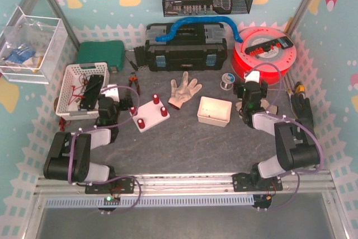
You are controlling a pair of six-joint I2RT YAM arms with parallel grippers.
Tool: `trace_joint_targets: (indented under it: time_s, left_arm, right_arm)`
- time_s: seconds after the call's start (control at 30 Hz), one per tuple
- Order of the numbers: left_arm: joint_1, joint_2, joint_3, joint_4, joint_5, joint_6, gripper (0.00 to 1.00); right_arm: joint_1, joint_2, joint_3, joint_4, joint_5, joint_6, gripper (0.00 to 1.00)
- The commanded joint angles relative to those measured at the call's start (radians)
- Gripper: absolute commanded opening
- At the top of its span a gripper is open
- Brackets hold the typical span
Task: Install the large spring
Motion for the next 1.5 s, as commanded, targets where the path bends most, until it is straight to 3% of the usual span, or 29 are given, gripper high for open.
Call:
trace_joint_targets:
  time_s: [0.0,0.17,0.47,0.63,0.87,1.3,1.47]
  left_arm:
    - [0.023,0.062,0.016,0.177,0.080,-0.010,0.99]
    - [0.050,0.139,0.057,0.185,0.103,-0.037,0.99]
    - [0.065,0.104,-0.072,0.389,0.121,-0.052,0.99]
    - [0.065,0.108,-0.095,0.434,0.110,-0.056,0.99]
    - [0.055,0.132,-0.125,0.508,0.086,-0.050,0.99]
    - [0.053,0.146,-0.143,0.557,0.091,-0.046,0.99]
    - [0.053,0.147,-0.141,0.556,0.090,-0.046,0.99]
  right_arm:
    - [-0.013,0.058,0.021,0.165,-0.091,-0.071,0.99]
    - [-0.019,0.116,0.070,0.162,-0.095,-0.067,0.99]
    - [-0.031,0.088,0.057,0.130,-0.188,-0.062,0.99]
    - [-0.031,0.053,0.077,-0.020,-0.230,-0.085,0.98]
    - [-0.056,-0.002,-0.083,0.141,-0.156,-0.138,0.99]
    - [-0.163,0.055,-0.369,0.679,-0.321,-0.084,0.99]
    - [-0.162,0.049,-0.376,0.678,-0.299,-0.077,0.99]
